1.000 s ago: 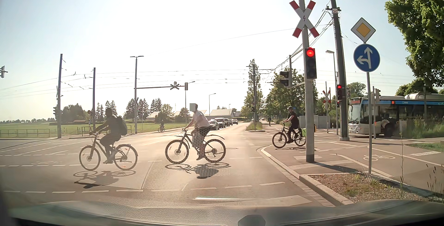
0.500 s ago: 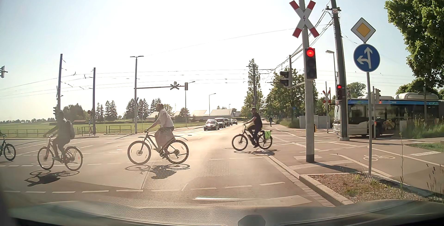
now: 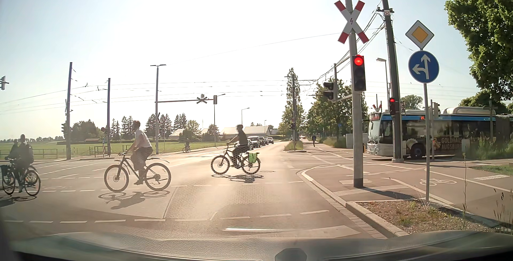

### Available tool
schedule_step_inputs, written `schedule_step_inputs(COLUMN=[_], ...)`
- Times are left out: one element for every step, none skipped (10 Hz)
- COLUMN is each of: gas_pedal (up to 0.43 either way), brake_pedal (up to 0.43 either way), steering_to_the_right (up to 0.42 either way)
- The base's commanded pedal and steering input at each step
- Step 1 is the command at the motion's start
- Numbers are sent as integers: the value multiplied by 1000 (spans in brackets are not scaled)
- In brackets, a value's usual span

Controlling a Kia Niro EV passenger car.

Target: Follow the waypoints while adhering to traffic rules and regulations

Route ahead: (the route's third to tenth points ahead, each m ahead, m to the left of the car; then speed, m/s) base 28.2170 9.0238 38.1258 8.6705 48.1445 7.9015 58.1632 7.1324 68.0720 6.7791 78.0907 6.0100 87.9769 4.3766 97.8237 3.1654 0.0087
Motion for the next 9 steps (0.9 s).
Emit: schedule_step_inputs(gas_pedal=[0, 0, 0, 0, 0, 0, 0, 0, 0], brake_pedal=[238, 238, 238, 238, 232, 226, 226, 226, 232], steering_to_the_right=[-28, -27, -28, -27, -28, -27, -28, -28, -28])
